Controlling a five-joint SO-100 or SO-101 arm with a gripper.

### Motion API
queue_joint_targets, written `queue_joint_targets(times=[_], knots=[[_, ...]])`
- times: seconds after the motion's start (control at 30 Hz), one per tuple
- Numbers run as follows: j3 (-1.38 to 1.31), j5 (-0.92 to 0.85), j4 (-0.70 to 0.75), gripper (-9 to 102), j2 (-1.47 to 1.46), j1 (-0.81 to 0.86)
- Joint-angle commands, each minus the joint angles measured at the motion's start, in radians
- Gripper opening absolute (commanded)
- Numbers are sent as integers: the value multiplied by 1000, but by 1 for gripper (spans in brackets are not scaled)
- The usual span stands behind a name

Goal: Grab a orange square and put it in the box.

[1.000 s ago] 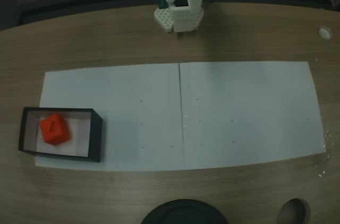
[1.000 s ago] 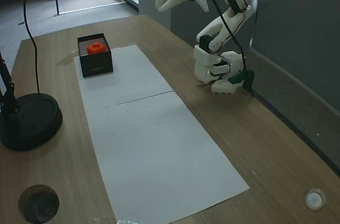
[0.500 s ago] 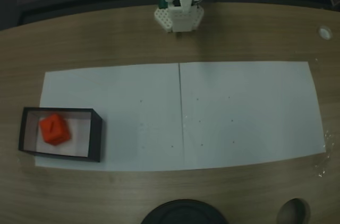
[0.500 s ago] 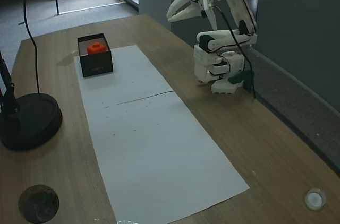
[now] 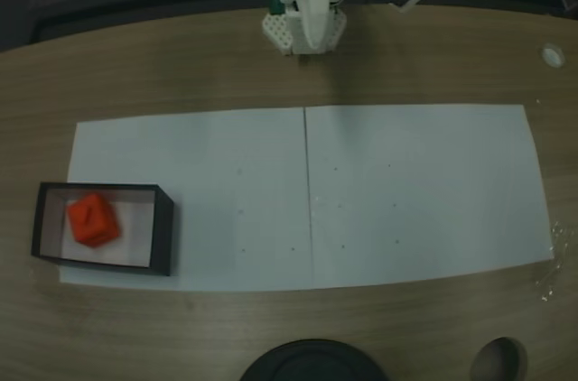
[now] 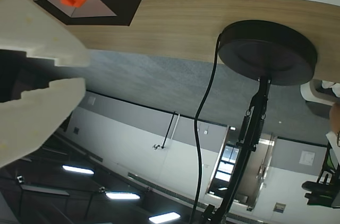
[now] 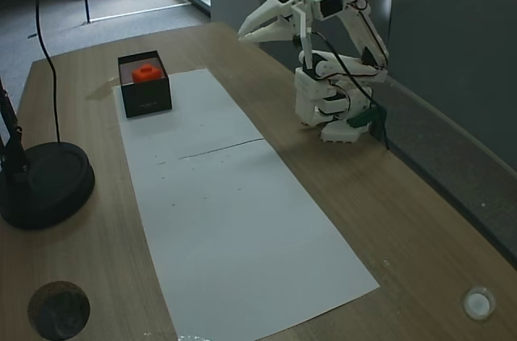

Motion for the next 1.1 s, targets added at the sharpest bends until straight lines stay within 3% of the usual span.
queue_joint_targets(times=[0.0, 0.27, 0.67, 0.97, 1.07], knots=[[61, 3, -52, 0, 14, 2], [308, 3, -138, 0, 51, 2], [529, 26, -129, 0, 51, 3], [543, 115, 69, 0, 51, 0], [541, 123, 69, 0, 51, 3]])
